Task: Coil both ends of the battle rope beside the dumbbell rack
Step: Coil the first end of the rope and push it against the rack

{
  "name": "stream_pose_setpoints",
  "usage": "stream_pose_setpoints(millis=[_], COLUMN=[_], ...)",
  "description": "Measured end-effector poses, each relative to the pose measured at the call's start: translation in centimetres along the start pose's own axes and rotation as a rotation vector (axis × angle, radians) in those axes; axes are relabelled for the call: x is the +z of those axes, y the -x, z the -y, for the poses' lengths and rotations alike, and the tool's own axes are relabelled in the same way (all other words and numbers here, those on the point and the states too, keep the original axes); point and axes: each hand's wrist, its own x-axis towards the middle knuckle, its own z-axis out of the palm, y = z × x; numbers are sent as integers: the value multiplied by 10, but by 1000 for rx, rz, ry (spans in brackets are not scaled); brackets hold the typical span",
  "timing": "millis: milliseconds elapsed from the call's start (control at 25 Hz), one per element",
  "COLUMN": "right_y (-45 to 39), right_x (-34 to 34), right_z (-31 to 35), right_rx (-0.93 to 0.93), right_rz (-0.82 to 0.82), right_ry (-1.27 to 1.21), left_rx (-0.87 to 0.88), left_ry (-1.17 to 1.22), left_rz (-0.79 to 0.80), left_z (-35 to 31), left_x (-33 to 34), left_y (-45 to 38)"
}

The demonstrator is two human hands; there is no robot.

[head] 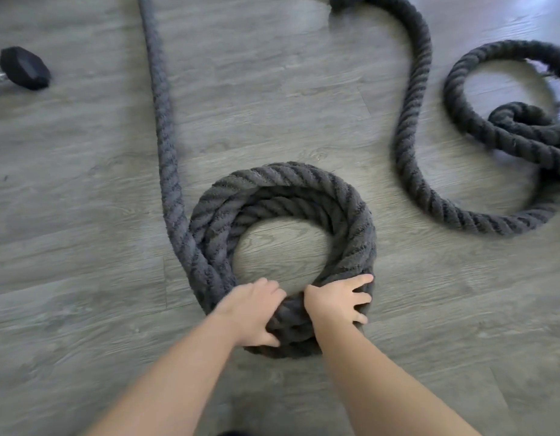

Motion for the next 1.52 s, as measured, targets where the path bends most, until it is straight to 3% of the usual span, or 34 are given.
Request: stream_pose_setpoints(millis=[80, 160, 240, 320, 360, 480, 600, 880, 1040, 1120, 1200, 1280, 1440, 1520], right_y=[-4, -11, -19, -25, -28, -38, -50, -82, -97, -102, -107, -111, -121, -126], right_x=[2, 2, 1, -1, -3, -9, -13, -26, -35, -40, -44, -48, -54, -56], right_z=[2, 8, 14, 23, 27, 41, 58, 116, 165, 187, 206, 222, 249, 262], right_rx=[-21, -56, -102, -141, -155, -206, -256, -420, -536, -579, -616, -643, -713, -736], right_rz=[-18, -49, -71, -81, -80, -75, -84, -39, 13, 35, 48, 54, 91, 86], right_ry=[34, 73, 126, 172, 186, 216, 269, 428, 550, 609, 654, 687, 734, 753], left_rx=[76, -75, -480, -1028, -1208, -1377, -1467, -1200, -1187, -1209, -1059, -711, -12, 101], left_ry=[-135, -99, 227, 668, 871, 1212, 1142, 979, 1007, 769, 482, 212, -416, -478], left_rz=[-84, -193, -319, -546, -545, -586, -710, -1013, -1011, -965, -869, -722, -173, 112], left_z=[66, 126, 149, 156, 153, 146, 146, 130, 129, 129, 126, 140, 195, 201], left_x=[-10, -15, -29, -38, -43, -41, -32, -29, -24, -20, -17, -24, -77, -97], left_y=[25, 45, 49, 26, 12, -21, -27, -34, -40, -43, -40, -29, -19, -49])
